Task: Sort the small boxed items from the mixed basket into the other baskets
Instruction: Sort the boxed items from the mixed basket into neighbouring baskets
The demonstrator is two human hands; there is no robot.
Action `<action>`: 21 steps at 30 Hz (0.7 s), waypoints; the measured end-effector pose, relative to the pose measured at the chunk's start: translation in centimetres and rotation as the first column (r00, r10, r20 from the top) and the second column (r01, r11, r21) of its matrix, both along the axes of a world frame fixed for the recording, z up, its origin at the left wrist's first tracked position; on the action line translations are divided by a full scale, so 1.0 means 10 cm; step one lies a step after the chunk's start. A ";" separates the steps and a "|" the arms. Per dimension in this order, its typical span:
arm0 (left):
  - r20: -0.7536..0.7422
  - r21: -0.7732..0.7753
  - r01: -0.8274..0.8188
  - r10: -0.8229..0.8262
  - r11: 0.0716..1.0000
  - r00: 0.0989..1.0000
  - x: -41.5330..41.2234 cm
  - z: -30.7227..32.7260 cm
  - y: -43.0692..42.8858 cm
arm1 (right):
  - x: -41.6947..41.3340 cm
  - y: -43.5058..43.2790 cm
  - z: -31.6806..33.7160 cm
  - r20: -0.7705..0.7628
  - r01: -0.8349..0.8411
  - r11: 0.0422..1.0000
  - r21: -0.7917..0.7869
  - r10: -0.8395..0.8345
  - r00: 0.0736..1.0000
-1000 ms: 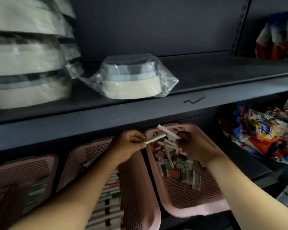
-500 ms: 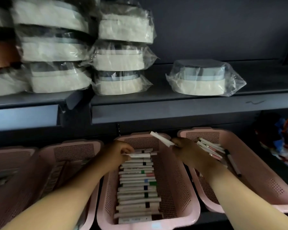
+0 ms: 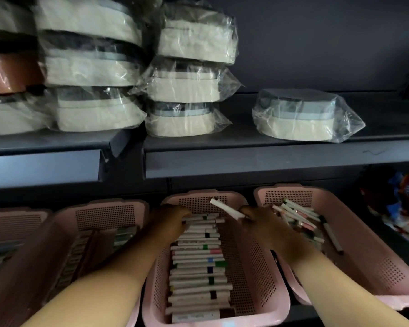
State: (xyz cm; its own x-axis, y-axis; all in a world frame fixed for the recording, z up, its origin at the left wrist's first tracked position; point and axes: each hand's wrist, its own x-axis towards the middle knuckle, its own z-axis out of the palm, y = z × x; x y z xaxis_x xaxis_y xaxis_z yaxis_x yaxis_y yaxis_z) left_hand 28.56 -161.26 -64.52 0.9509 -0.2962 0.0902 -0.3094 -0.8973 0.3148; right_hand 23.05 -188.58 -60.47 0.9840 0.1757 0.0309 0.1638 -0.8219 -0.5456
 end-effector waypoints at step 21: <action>-0.020 -0.446 0.050 -0.066 0.894 0.998 -0.34 0.32 -0.14 | 0.05 0.24 0.04 -0.012 -0.204 0.976 0.081 0.205 0.979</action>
